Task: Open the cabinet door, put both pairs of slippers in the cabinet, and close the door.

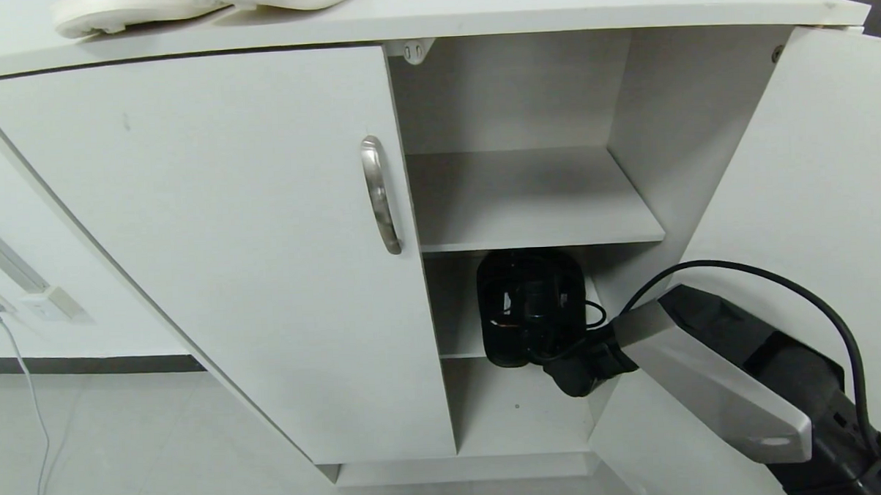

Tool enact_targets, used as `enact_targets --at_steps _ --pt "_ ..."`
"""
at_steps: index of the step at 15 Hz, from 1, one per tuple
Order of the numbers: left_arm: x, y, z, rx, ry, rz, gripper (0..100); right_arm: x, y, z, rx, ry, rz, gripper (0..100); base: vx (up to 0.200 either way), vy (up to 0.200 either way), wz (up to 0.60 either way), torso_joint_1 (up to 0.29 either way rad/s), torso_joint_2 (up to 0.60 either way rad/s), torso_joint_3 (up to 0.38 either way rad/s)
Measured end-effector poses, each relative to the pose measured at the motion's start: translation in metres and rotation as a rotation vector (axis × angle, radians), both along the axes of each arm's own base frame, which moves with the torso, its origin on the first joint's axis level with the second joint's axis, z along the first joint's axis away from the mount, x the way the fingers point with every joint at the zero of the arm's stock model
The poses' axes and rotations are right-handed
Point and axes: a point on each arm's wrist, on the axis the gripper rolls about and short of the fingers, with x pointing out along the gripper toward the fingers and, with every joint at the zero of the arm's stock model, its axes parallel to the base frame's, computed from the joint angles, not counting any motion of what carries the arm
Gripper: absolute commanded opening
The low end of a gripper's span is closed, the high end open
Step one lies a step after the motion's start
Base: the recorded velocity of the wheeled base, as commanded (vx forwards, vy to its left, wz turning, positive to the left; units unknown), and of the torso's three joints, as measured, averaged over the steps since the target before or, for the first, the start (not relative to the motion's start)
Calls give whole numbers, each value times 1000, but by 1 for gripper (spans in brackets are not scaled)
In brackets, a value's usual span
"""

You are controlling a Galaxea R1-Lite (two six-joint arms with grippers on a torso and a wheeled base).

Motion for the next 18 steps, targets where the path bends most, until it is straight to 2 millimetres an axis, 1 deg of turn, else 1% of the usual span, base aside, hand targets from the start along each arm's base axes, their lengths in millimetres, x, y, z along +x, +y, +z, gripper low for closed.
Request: enact_targets --at_steps 3,4,8,10,12,14,18 --pt "0 0 0 0 0 1 0 4 1 -7 -6 8 -3 0 0 0 0 0 0 0" --pt "0 0 0 0 0 0 0 4 1 -9 -7 10 -3 100 0 0 0 0 0 0" --pt "0 0 0 -1 0 1 0 3 1 -15 -11 14 -2 100 0 0 0 0 0 0" --pt "0 0 0 -1 0 1 0 -5 0 -18 -13 17 5 100 0 0 0 0 0 0" --pt "0 0 0 -1 0 0 0 -14 0 -16 -11 13 17 100 0 0 0 0 0 0" --pt "0 0 0 -1 0 0 0 -32 -1 -13 -15 17 35 100 0 0 0 0 0 0" --pt "0 0 0 -1 0 1 0 -75 -2 2 -12 12 84 100 0 0 0 0 0 0"
